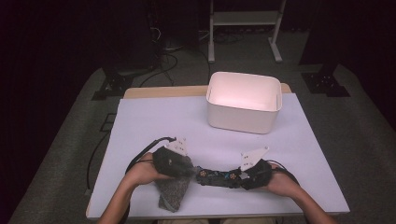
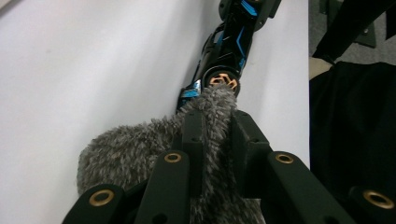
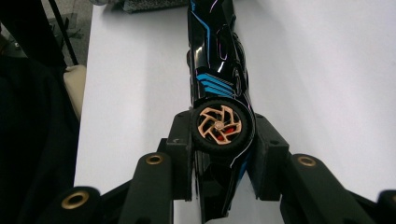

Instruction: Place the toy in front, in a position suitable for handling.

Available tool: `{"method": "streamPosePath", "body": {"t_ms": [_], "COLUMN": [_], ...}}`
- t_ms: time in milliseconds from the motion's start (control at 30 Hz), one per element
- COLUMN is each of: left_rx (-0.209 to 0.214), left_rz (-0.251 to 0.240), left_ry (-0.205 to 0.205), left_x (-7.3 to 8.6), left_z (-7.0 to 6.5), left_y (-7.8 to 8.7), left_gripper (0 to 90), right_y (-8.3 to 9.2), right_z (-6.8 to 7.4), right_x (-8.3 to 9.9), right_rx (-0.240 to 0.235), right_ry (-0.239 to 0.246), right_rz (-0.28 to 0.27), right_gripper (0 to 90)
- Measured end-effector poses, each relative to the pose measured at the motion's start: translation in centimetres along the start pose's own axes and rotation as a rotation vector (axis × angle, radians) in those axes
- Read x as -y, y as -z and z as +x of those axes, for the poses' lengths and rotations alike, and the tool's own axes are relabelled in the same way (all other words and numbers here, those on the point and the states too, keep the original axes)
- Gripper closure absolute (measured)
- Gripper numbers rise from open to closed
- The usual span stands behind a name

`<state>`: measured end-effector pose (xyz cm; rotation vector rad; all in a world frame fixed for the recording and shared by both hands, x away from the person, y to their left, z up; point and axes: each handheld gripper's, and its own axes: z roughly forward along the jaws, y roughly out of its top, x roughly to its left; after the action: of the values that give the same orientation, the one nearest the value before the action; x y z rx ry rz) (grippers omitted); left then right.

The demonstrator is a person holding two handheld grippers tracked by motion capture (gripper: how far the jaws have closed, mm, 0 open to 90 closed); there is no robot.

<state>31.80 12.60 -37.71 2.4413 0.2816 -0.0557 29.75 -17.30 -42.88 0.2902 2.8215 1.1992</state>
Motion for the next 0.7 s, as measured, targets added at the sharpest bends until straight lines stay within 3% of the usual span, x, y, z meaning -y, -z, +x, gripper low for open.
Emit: {"method": "streamPosePath", "body": {"t_ms": [100,400,533,700], "left_rx": [0.024,0.028,0.025,0.031], "left_rz": [0.007,0.023,0.027,-0.026], "left_ry": [-0.013,-0.023,-0.029,-0.034], "left_x": [-0.6,-1.5,-1.7,-2.2], "left_z": [0.0,0.0,-0.1,-0.3], "left_y": [-1.2,-1.6,-1.4,-0.4], "left_gripper": [77.0,77.2,77.2,77.1], "right_y": [0.1,0.1,-0.5,-1.6], "right_z": [0.0,-0.3,-0.2,-0.3], "right_x": [0.1,-0.9,-2.4,-3.2], "right_rx": [0.001,-0.009,-0.002,0.001], "right_ry": [-0.010,-0.006,0.041,0.076], "right_rz": [0.001,-0.002,0.023,0.073], "right_gripper": [64.0,58.1,56.9,56.4]}}
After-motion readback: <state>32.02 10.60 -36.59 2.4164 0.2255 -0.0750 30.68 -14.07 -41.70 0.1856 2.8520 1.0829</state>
